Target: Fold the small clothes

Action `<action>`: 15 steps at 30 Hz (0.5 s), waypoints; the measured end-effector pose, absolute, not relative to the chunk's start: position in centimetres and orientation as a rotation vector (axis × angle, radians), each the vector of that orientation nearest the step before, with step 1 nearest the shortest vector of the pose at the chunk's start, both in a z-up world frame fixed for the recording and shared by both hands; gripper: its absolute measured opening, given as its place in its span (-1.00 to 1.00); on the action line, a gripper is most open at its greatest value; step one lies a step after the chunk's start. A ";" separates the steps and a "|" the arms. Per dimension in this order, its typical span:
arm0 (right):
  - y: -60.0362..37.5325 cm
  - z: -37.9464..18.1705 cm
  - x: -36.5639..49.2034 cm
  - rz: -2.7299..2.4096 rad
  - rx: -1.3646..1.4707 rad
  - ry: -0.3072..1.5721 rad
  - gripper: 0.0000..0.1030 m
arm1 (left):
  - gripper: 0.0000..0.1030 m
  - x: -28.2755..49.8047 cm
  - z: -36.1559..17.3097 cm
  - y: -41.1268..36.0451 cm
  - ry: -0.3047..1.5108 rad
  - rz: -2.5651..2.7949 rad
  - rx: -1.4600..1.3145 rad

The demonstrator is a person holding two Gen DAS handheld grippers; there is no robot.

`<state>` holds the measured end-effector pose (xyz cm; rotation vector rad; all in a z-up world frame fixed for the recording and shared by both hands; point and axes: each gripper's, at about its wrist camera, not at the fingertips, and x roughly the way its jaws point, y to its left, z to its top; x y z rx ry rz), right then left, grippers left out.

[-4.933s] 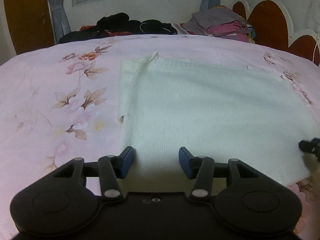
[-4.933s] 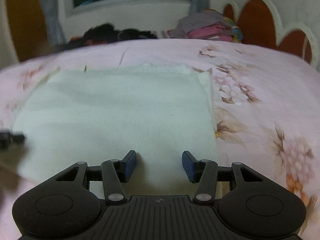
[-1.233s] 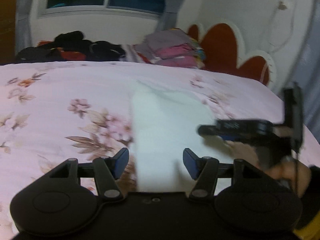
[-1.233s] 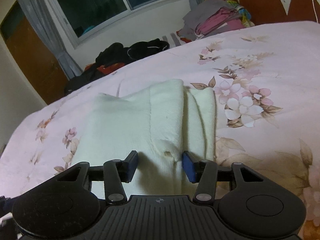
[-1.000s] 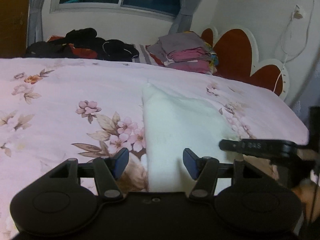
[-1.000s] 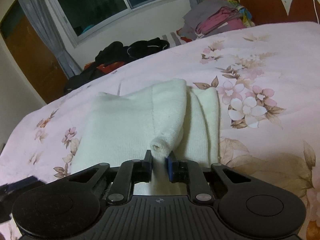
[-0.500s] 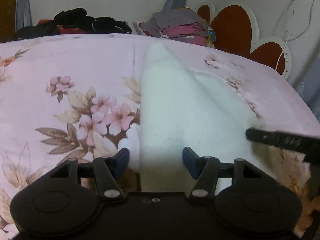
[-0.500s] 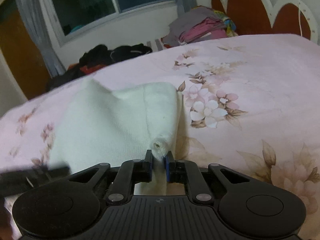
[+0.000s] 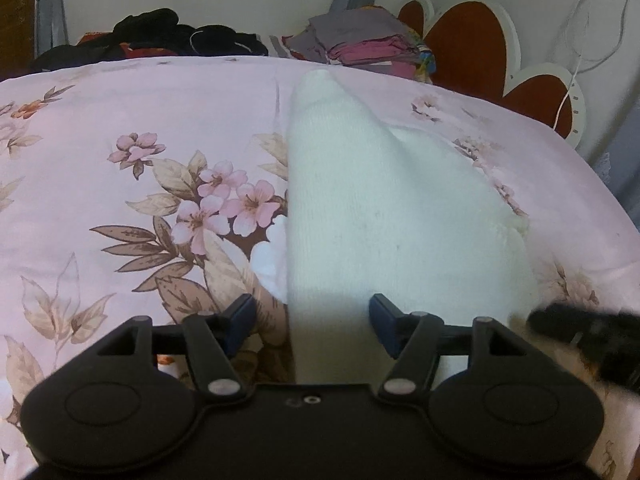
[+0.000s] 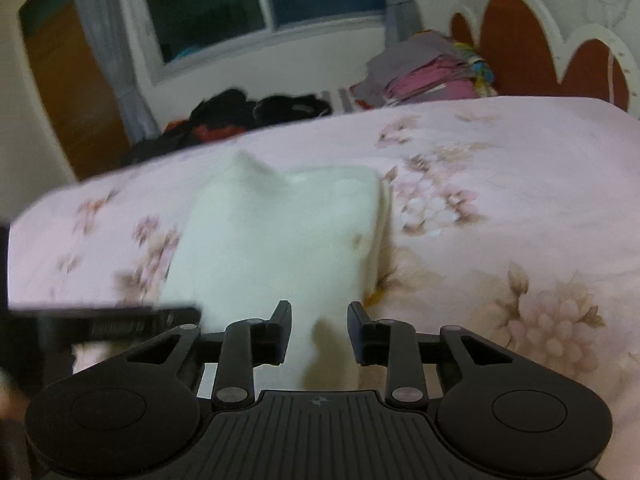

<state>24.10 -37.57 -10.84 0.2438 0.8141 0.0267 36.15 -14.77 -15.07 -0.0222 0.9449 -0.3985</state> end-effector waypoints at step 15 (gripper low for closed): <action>-41.1 -9.8 26.7 -0.048 0.302 0.780 -0.40 | 0.28 38.0 -11.9 -15.2 0.937 -0.410 -0.057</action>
